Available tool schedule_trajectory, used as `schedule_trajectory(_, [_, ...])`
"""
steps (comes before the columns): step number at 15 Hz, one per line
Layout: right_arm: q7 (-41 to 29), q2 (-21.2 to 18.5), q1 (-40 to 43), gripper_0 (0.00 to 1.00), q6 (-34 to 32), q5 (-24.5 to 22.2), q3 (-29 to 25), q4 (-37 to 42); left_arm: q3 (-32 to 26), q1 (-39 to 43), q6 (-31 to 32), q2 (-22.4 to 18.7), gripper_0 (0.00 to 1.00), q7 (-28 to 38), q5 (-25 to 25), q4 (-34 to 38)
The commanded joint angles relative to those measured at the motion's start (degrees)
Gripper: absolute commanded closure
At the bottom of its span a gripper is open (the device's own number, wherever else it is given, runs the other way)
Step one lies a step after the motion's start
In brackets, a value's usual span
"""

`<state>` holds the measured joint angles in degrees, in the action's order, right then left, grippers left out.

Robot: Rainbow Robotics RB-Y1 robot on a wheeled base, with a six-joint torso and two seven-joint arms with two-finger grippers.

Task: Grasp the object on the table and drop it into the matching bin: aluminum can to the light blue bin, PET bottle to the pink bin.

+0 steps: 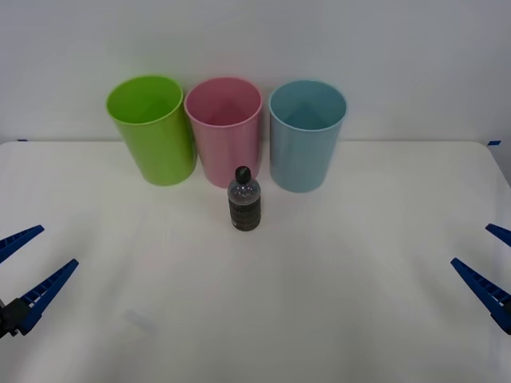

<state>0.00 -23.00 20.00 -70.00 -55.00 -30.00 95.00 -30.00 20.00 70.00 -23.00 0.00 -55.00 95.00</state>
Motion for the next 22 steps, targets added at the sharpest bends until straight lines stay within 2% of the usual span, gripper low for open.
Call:
schedule_trajectory(1, [0.0, 0.0, 0.0, 0.0, 0.0, 0.0, 0.0, 0.0, 0.0, 0.0, 0.0, 0.0, 0.0, 0.0, 0.0, 0.0])
schedule_trajectory(6, [0.0, 0.1, 0.2, 0.0, 1.2, -1.4, 0.2, -0.5, 0.0, 0.0, 0.0, 0.0, 0.0, 0.0, 0.0, 0.0])
schedule_trajectory(16, [2.6, 0.2, -2.3, 0.0, 9.1, -2.0, 12.6, -1.1, 0.0, 0.0, 0.0, 0.0, 0.0, 0.0, 0.0, 0.0])
schedule_trajectory(18, [4.0, 0.2, -4.3, 0.0, 9.4, -2.1, 14.5, -3.6, 0.0, 0.0, 0.0, 0.0, 0.0, 0.0, 0.0, 0.0])
schedule_trajectory(22, [13.4, 0.2, -10.1, 0.0, 10.5, -2.1, 19.3, -11.2, 0.0, 0.0, 0.0, 0.0, 0.0, 0.0, 0.0, 0.0])
